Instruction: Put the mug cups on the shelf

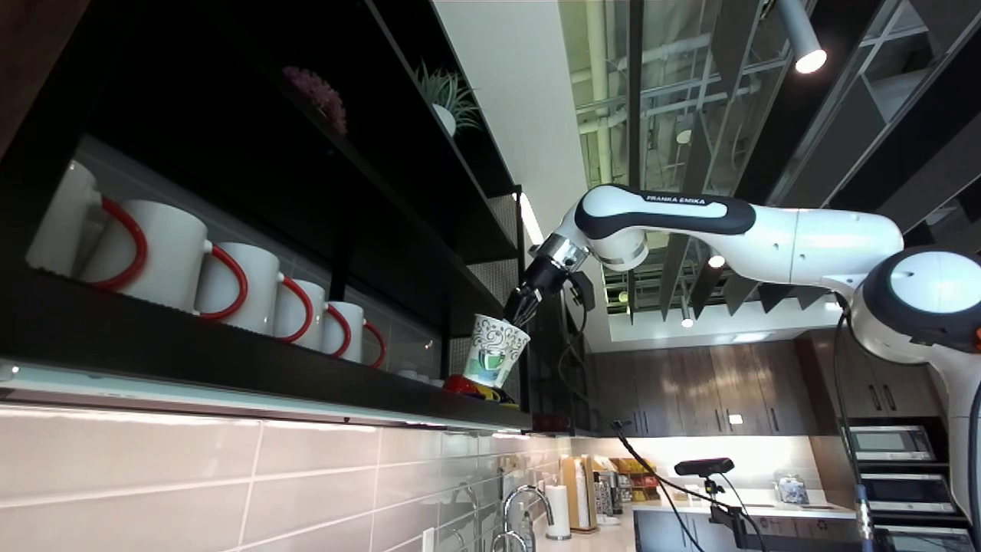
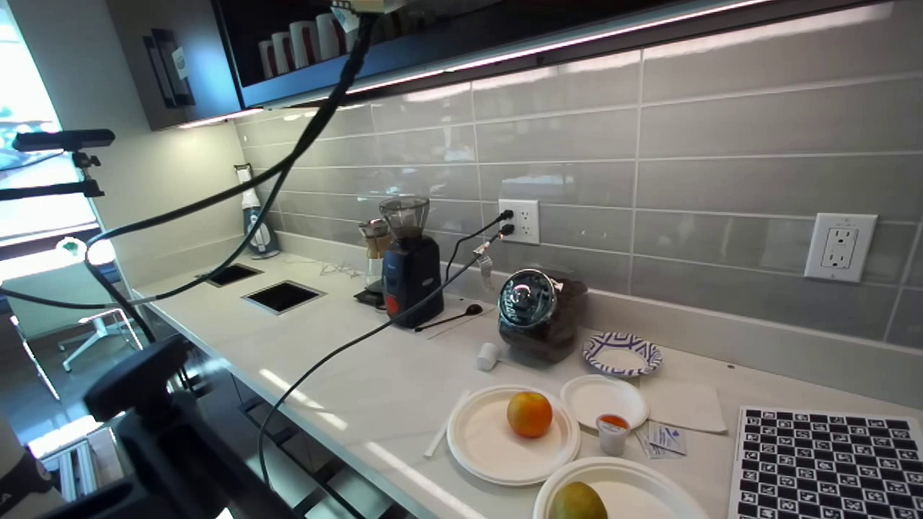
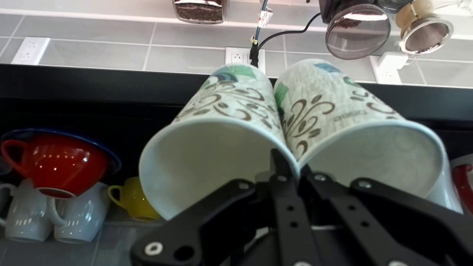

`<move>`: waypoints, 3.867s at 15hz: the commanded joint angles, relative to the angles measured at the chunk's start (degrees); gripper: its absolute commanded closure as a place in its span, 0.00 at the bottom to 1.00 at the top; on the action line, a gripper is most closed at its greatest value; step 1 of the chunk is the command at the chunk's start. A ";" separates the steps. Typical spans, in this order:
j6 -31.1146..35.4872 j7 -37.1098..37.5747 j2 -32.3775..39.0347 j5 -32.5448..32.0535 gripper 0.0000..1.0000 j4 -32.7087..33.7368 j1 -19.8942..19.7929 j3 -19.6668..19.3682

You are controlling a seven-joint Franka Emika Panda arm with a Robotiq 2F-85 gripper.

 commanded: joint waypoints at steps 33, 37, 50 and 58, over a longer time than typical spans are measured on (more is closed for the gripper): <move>-13.21 -5.63 30.50 9.92 0.49 38.94 -5.70 0.21; -13.33 -5.54 31.43 9.97 0.23 39.57 -6.25 0.25; -10.38 -5.33 31.86 12.80 0.00 41.27 -7.65 0.68; -4.84 -0.71 30.99 12.08 0.00 42.25 -7.33 -0.35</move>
